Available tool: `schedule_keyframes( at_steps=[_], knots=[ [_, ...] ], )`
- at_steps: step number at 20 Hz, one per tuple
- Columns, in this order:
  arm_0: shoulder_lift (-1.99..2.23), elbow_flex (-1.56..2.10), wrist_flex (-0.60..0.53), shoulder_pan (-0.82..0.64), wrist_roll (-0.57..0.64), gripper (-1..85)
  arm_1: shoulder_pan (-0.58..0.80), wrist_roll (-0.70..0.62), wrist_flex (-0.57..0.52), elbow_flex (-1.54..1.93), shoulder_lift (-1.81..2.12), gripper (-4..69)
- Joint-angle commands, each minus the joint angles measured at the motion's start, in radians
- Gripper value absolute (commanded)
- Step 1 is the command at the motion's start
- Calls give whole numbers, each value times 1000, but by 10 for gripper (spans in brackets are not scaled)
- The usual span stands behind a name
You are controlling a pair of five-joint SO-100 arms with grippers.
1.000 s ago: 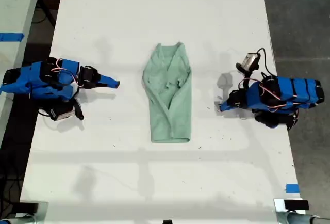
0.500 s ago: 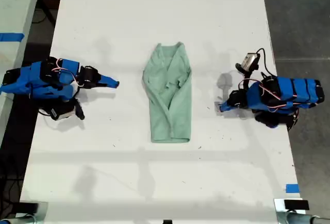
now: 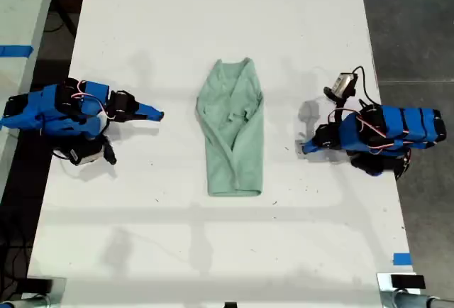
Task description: Fold t shirt
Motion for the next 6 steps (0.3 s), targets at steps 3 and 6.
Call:
schedule_keyframes(
  at_steps=[3,6],
  knots=[
    [9,2,5,-12,-23,0,-6,3,3,21,12,-14],
    [9,2,8,-11,-26,0,-8,3,3,21,12,-14]
  ],
)
